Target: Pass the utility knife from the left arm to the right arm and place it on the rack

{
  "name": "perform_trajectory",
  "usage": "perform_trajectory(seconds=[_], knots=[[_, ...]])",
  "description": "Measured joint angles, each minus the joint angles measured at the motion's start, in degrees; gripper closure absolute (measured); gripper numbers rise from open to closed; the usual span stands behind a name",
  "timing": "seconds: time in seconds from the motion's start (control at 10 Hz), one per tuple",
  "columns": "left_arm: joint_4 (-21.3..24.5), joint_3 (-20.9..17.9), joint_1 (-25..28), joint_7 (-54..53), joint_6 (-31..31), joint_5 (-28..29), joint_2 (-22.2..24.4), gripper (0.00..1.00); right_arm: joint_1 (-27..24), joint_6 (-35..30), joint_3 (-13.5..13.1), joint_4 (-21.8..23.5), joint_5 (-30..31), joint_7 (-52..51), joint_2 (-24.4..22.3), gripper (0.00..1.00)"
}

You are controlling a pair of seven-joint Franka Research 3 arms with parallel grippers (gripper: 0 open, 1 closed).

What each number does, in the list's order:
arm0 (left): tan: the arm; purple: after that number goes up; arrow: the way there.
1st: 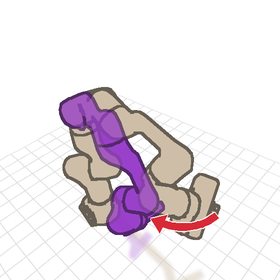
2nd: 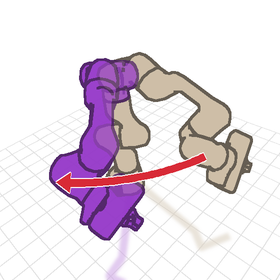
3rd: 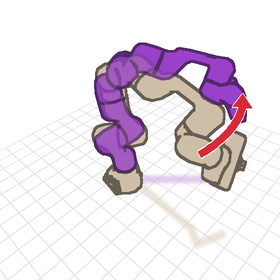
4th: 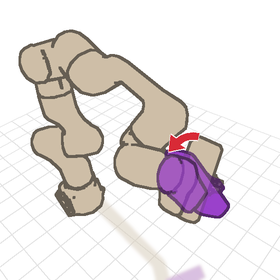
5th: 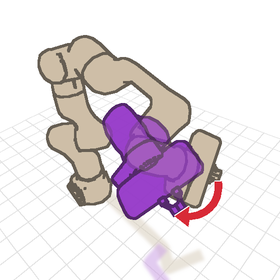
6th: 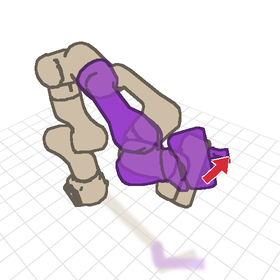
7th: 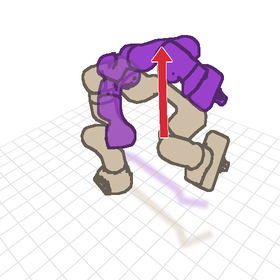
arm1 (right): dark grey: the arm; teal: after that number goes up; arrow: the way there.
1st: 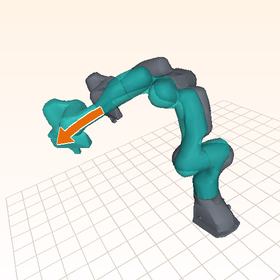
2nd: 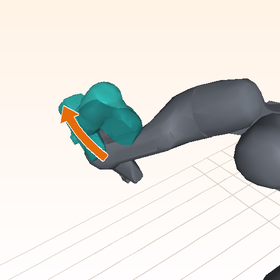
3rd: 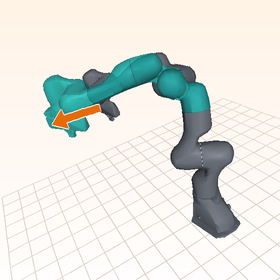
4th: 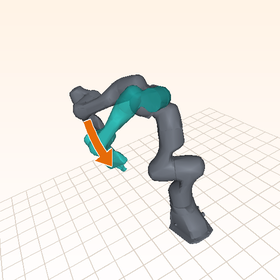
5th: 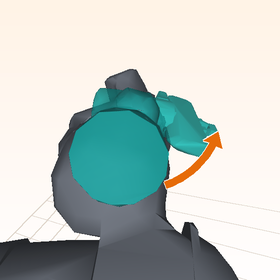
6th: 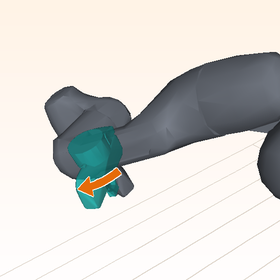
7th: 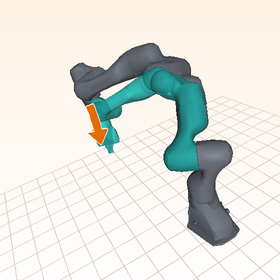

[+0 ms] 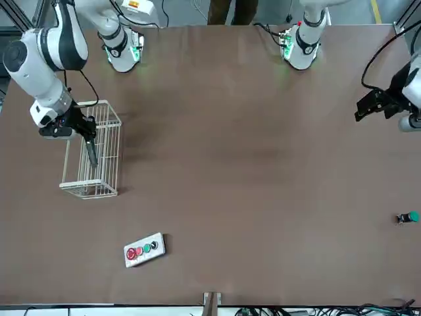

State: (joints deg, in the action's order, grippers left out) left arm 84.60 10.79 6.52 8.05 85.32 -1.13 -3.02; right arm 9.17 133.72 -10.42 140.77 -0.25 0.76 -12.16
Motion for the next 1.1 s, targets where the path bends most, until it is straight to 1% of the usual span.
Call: perform_trajectory(seconds=[0.4, 0.7, 1.1], knots=[[0.08, -0.63, 0.32, -0.06, -0.01, 0.03, -0.06, 0.0, -0.02, 0.65, -0.22, 0.23, 0.0, -0.99, 0.03, 0.59], [0.29, -0.1, -0.47, -0.06, -0.01, 0.03, -0.83, 0.0, 0.05, 1.72, -1.97, 1.07, -0.88, -4.77, 0.78, 0.59], [0.29, 0.54, -1.68, 0.13, -0.01, 0.03, -1.45, 0.0, 0.39, 2.13, -2.02, 1.39, -0.89, -4.98, 2.35, 0.59]])
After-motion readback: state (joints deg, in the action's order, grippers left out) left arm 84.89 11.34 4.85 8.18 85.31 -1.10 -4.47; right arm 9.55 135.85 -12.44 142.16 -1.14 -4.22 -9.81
